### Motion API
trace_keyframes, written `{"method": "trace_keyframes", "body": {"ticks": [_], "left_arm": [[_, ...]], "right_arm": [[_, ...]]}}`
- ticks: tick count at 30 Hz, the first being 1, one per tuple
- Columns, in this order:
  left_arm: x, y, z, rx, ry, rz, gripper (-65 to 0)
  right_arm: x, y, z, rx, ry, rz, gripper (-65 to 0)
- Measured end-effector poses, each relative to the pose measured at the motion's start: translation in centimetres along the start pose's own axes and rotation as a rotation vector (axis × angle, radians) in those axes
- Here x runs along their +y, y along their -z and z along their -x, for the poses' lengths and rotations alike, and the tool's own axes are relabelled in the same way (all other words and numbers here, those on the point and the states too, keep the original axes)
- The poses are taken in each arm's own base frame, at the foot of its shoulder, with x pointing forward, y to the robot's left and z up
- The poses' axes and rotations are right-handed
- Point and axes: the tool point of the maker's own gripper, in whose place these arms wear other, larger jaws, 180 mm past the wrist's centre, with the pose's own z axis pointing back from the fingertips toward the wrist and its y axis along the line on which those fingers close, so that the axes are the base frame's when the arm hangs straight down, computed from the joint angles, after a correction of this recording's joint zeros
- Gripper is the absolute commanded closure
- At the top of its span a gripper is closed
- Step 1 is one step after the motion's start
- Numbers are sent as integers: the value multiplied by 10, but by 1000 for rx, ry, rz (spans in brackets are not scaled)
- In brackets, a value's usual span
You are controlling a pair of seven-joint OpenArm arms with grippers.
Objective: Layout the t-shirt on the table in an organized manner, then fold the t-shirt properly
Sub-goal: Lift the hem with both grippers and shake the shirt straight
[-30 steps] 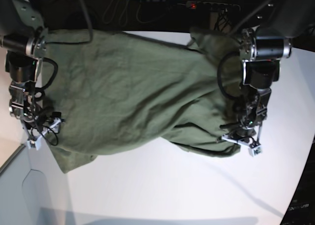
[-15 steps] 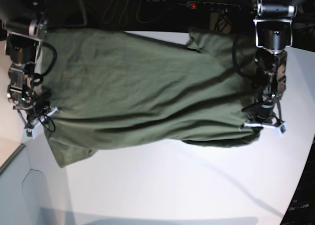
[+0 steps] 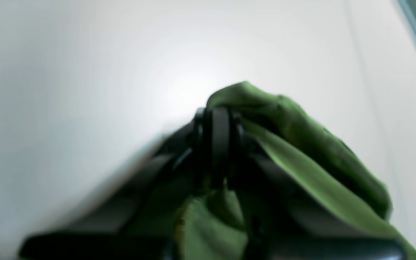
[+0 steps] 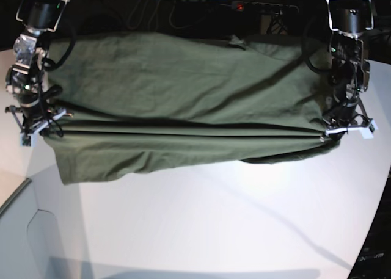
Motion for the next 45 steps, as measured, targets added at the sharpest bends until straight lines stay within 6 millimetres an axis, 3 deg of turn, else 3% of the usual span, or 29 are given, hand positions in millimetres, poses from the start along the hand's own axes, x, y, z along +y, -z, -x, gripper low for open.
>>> {"method": "trace_keyframes", "body": {"ticks": [6, 8, 11, 14, 17, 21, 25, 27, 30, 34, 40, 45], "left_arm": [[-17, -21, 14, -1, 3, 54, -6], [-22, -24, 15, -1, 3, 68, -52], [-29, -26, 14, -3, 24, 89, -213], [-30, -31, 18, 6, 31, 95, -391], [-29, -45, 10, -2, 71, 117, -488], [-57, -52, -28, -96, 105, 189, -499], [-109, -35, -57, -169, 165, 279, -499], [-134, -24, -62, -186, 231, 306, -499], [-159, -11, -44, -162, 340, 314, -499], [-165, 12, 0, -12, 648, 252, -503], [-204, 20, -14, -57, 1036, 322, -503], [-196, 10, 39, 171, 1386, 467, -501]], "right_arm": [[21, -11, 7, -4, 23, -25, 0], [23, -8, 11, 7, 19, -32, 0], [28, -6, 23, 42, 11, -49, 0], [31, -4, 19, 38, 13, -52, 0], [32, -1, 11, 18, 16, -54, 0], [31, -2, 14, 27, 12, -53, 0], [31, -2, 13, 25, 13, -52, 0], [30, -2, 13, 25, 13, -52, 0], [31, -1, 10, 20, 14, -52, 0], [31, 0, 7, 14, 15, -52, 0], [31, 0, 7, 15, 15, -51, 0], [31, 3, -1, -1, 18, -51, 0]]}}
